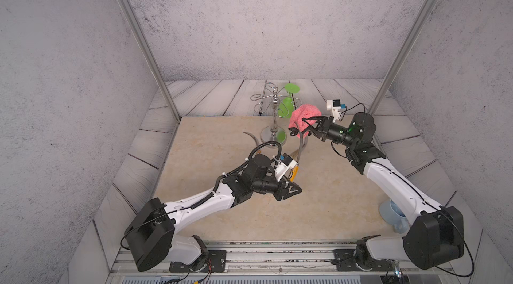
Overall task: Wipe small sickles with rags
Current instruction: Wipe the small sickle.
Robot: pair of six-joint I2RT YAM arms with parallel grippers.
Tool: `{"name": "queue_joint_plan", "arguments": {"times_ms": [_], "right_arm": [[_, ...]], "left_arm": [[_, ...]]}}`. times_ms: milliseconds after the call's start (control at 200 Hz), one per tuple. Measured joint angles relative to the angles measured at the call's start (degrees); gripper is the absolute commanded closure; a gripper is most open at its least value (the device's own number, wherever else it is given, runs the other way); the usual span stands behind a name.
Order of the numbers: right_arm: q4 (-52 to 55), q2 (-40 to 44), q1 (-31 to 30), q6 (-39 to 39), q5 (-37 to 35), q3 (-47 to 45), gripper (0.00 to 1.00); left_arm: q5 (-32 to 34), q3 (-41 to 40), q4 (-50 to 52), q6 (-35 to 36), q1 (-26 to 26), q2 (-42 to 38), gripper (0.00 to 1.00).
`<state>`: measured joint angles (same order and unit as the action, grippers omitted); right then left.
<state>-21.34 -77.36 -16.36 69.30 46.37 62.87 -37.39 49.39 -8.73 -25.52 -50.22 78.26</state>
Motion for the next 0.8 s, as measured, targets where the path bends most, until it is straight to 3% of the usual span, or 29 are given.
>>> {"name": "queue_joint_plan", "arguments": {"times_ms": [801], "right_arm": [[-9.25, 0.46, -4.85, 6.16, 1.81, -5.46, 0.88]], "left_arm": [[1.60, 3.56, -0.48, -2.03, 5.79, 0.76, 1.00]]}}
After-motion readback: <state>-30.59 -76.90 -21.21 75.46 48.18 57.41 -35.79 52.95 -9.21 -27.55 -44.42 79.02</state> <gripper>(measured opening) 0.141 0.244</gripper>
